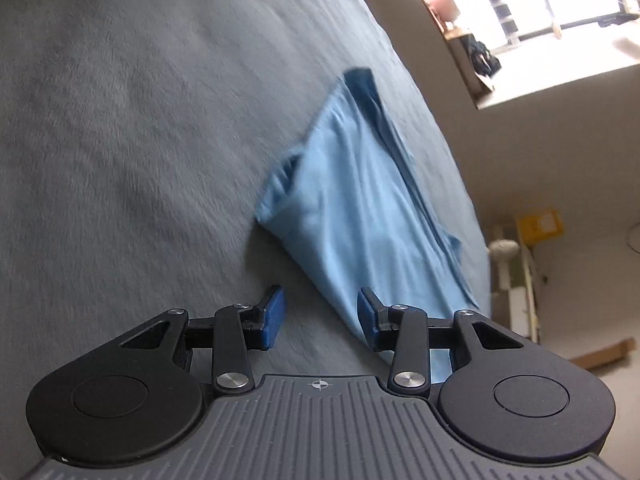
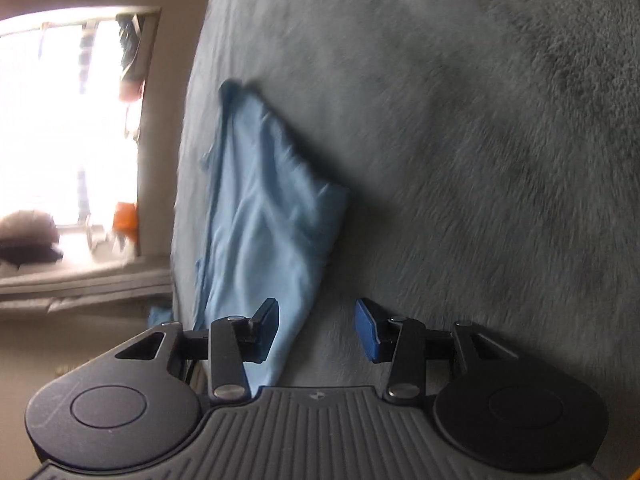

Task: Fold clothes

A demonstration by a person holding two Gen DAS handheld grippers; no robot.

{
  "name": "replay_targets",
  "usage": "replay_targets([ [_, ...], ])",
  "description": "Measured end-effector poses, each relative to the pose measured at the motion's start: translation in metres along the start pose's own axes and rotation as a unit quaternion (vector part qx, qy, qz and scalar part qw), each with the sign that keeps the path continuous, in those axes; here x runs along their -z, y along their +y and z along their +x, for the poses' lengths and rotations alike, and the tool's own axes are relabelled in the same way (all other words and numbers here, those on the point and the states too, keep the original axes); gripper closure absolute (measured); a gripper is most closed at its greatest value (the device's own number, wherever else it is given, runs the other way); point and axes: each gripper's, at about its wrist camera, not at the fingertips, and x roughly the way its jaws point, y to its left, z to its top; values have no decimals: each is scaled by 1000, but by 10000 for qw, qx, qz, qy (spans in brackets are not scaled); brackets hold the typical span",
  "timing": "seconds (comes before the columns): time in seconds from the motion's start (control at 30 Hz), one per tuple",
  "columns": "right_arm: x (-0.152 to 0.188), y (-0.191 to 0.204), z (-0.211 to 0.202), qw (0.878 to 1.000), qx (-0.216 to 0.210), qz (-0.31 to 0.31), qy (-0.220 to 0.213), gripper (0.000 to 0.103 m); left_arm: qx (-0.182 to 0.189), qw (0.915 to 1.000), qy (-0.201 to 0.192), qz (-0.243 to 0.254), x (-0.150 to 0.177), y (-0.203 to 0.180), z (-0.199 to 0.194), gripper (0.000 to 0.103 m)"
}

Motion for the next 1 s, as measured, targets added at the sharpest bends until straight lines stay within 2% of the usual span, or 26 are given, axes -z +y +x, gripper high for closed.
replay_targets([
  [0.07,-5,6,11,9998,-99,74,-179,60,19,9996,-273,-55,-9,2,5,65],
  [0.13,-12,10,17,9990,-174,84,-407,60,-39,9988,-493,-74,-15,1,8,74],
  [0.17,-16,11,18,9985,-230,74,-482,64,-78,9982,-584,-91,-18,0,10,77],
  [0.23,-22,12,19,9972,-227,26,-706,69,-60,9978,-650,-120,-20,1,11,97],
  [0.33,-27,7,17,9951,-259,-7,-957,95,-202,9974,-691,-86,-21,-3,9,103],
  [0.4,-24,10,9,9945,-268,-163,-996,97,-196,9975,-664,-158,-21,-6,3,103],
  [0.5,-15,18,-8,9940,-305,-437,-958,98,-104,9976,-661,156,-21,-18,-21,103],
  [0.57,-8,20,-25,9950,-373,-449,-808,99,-98,9977,-529,404,-16,-23,-44,103],
  [0.7,17,21,-67,9961,-232,-669,-518,99,-164,9962,-187,835,2,-24,-98,103],
  [0.83,51,-1,-107,9981,156,-563,-199,99,-536,9958,394,632,38,1,-151,103],
  [1.0,91,-40,-136,9960,813,-309,220,98,-983,9900,958,324,67,38,-168,103],
])
